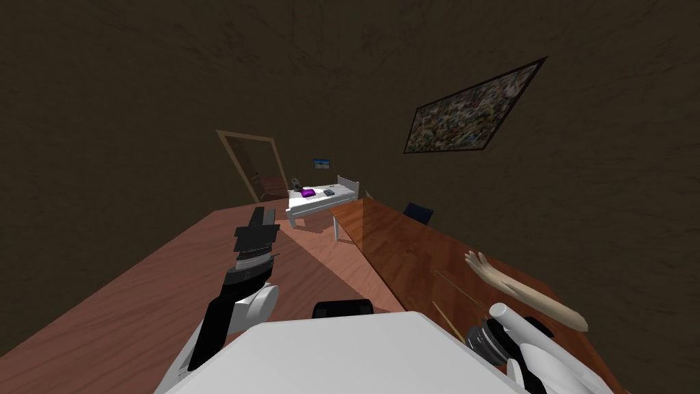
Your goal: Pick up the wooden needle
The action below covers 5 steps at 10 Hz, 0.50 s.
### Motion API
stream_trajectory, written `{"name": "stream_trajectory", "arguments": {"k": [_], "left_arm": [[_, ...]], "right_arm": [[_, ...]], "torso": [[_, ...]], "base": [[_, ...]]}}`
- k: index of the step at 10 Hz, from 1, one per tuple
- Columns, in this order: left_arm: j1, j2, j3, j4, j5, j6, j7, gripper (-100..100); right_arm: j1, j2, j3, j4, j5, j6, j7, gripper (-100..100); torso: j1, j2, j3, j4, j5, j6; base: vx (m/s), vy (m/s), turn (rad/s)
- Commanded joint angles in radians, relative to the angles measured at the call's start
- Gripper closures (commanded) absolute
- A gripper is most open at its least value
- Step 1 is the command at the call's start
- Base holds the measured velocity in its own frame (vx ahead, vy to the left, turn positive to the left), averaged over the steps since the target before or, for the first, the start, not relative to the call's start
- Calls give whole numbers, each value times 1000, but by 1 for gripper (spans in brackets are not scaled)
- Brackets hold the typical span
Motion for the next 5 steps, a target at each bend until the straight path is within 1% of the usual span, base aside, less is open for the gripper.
{"name": "stream_trajectory", "arguments": {"k": [1,5], "left_arm": [[0,0,0,0,0,0,0,0],[0,0,0,0,0,0,0,0]], "right_arm": [[0,0,0,0,0,0,0,100],[0,0,0,0,0,2,0,100]], "torso": [[0,0,0,0,0,0],[-1,0,0,0,-1,0]], "base": [[0,0,0],[0,0,0]]}}
